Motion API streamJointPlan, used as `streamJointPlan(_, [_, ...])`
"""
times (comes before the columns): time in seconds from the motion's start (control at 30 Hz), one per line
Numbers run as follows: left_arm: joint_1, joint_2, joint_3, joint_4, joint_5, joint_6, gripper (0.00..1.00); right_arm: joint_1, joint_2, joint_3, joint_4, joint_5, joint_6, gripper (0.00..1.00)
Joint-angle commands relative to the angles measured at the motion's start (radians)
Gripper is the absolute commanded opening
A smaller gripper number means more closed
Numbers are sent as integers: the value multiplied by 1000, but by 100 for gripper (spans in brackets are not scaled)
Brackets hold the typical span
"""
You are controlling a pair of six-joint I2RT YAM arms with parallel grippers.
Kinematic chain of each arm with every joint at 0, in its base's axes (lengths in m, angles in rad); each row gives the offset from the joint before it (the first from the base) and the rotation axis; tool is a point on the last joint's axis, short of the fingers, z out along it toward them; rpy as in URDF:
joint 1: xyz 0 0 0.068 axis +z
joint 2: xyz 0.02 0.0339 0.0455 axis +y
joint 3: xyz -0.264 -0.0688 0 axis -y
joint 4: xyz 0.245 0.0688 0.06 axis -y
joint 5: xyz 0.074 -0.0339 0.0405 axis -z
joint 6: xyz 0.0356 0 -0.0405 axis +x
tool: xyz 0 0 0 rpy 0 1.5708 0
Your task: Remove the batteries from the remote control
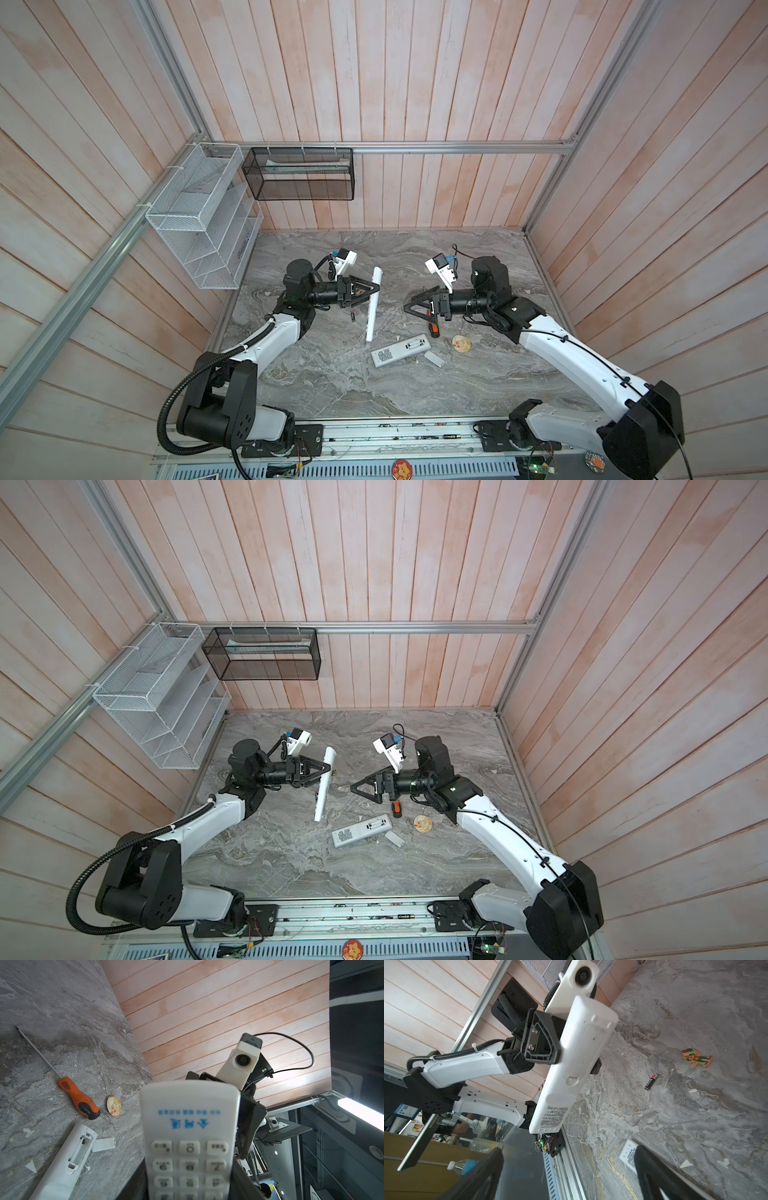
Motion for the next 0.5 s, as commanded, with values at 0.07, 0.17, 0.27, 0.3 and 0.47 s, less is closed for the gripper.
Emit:
streamJointPlan(0.07, [-16, -4, 43, 52, 19, -15, 43, 14, 4, 16, 90, 56, 13, 98])
streamJointPlan(0.17, [-25, -1, 44, 52, 9, -8, 43, 23, 39, -4, 160, 8, 70, 98])
streamJointPlan(0.27, [-42, 9, 43, 81, -2, -27, 43, 62, 67, -24, 243, 5, 119, 98])
streamJointPlan(0.3, [-48, 15, 44, 85, -5, -32, 43, 74, 78, -21, 249, 11, 123, 98])
streamJointPlan(0.47, [-61, 17, 44, 108, -23, -26, 42, 99, 119, -8, 290, 17, 163, 98])
